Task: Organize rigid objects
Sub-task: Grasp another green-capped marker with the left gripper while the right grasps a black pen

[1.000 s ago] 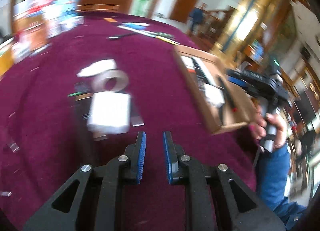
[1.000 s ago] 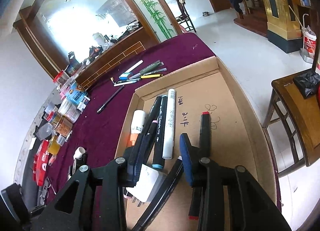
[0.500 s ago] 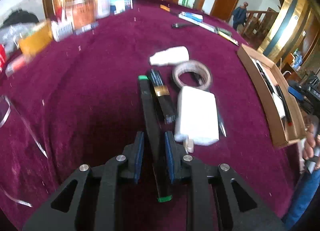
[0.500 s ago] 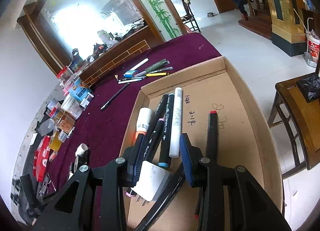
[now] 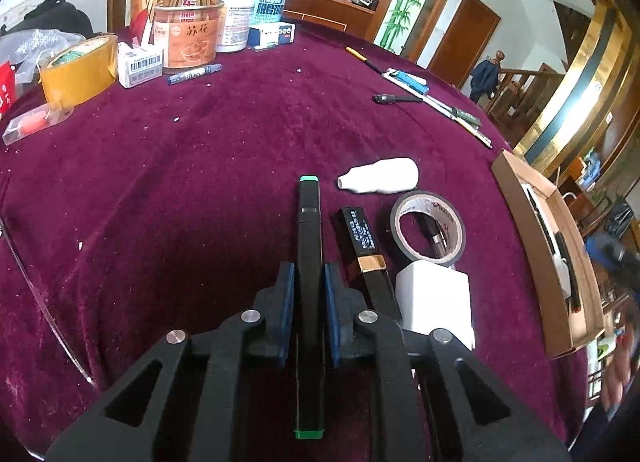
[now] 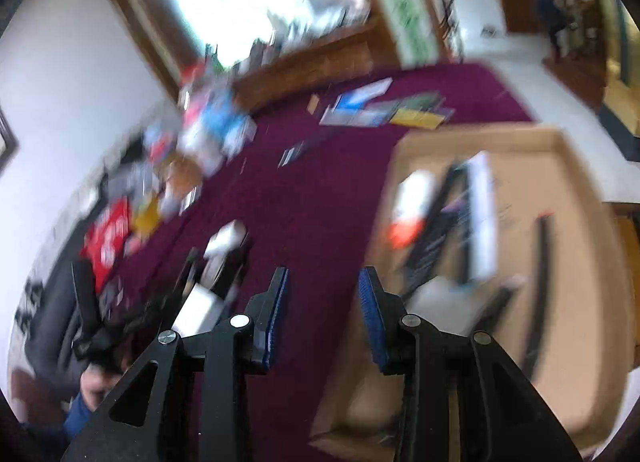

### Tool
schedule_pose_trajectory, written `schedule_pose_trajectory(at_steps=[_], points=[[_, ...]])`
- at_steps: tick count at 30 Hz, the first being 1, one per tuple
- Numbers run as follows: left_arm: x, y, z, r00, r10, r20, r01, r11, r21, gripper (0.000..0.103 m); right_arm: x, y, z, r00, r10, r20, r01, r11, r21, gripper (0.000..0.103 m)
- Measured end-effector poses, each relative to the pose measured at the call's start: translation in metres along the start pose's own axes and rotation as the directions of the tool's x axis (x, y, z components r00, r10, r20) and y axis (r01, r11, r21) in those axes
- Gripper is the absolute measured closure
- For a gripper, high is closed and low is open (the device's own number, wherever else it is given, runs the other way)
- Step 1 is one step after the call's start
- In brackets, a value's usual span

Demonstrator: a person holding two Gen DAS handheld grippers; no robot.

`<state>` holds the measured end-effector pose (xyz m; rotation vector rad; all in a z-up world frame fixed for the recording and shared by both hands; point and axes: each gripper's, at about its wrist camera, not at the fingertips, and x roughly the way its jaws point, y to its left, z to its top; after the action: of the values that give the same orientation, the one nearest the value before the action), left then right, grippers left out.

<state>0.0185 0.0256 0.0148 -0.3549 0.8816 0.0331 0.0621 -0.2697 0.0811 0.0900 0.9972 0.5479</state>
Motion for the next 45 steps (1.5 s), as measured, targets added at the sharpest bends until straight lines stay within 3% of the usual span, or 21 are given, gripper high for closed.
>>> schedule_pose_trajectory(at_steps=[3,11,14,21,22,23,24,28,33,38,42,45], points=[[0.0,0.001,0.0,1.0,-0.01,0.001,0.01,1.0,-0.004,0.091,0.043,0.034,0.001,0.992,0.006,-0.129,-0.011,0.999,-0.04,0.071],[-0.001,0.007,-0.001,0.999,-0.035,-0.001,0.035,0.999,-0.034,0.09,0.112,0.061,0.007,0.963,-0.11,-0.244,0.092,0.992,-0.087,0.072],[-0.001,0.007,-0.001,0.999,-0.037,-0.003,0.036,0.999,-0.035,0.09,0.118,0.072,0.01,0.964,-0.118,-0.24,0.096,0.99,-0.103,0.072],[-0.001,0.009,0.0,0.999,-0.048,-0.006,0.048,0.998,-0.044,0.09,0.138,0.101,0.008,0.951,-0.246,-0.186,0.198,0.949,-0.244,0.073],[0.0,0.01,0.001,0.999,-0.049,-0.006,0.049,0.998,-0.045,0.09,0.138,0.102,0.008,0.949,-0.264,-0.174,0.217,0.943,-0.252,0.076],[0.0,0.01,0.001,0.999,-0.051,-0.006,0.05,0.998,-0.046,0.09,0.137,0.1,0.008,0.944,-0.289,-0.161,0.241,0.934,-0.262,0.088],[0.0,0.01,0.001,0.999,-0.052,-0.006,0.052,0.998,-0.046,0.09,0.135,0.097,0.008,0.943,-0.293,-0.158,0.246,0.933,-0.263,0.094],[-0.002,0.011,0.0,0.998,-0.069,0.003,0.069,0.997,-0.047,0.091,0.12,0.076,0.005,0.958,-0.251,-0.14,0.221,0.954,-0.201,0.094],[-0.01,0.007,-0.001,0.997,-0.065,0.052,0.067,0.997,-0.03,0.091,0.109,0.047,-0.001,0.992,-0.096,-0.087,0.089,0.993,-0.081,0.094],[-0.009,0.006,0.0,0.997,-0.059,0.056,0.061,0.998,-0.032,0.091,0.099,0.04,0.006,0.995,-0.083,-0.046,0.08,0.994,-0.071,0.094],[-0.013,0.0,-0.001,0.996,-0.055,0.075,0.055,0.998,0.001,0.091,0.104,0.049,0.0,0.997,-0.022,-0.075,0.018,0.998,-0.056,0.094],[-0.017,-0.004,-0.002,0.994,-0.058,0.092,0.056,0.998,0.019,0.091,0.099,0.057,-0.002,0.999,-0.018,-0.05,0.014,0.997,-0.082,0.094]])
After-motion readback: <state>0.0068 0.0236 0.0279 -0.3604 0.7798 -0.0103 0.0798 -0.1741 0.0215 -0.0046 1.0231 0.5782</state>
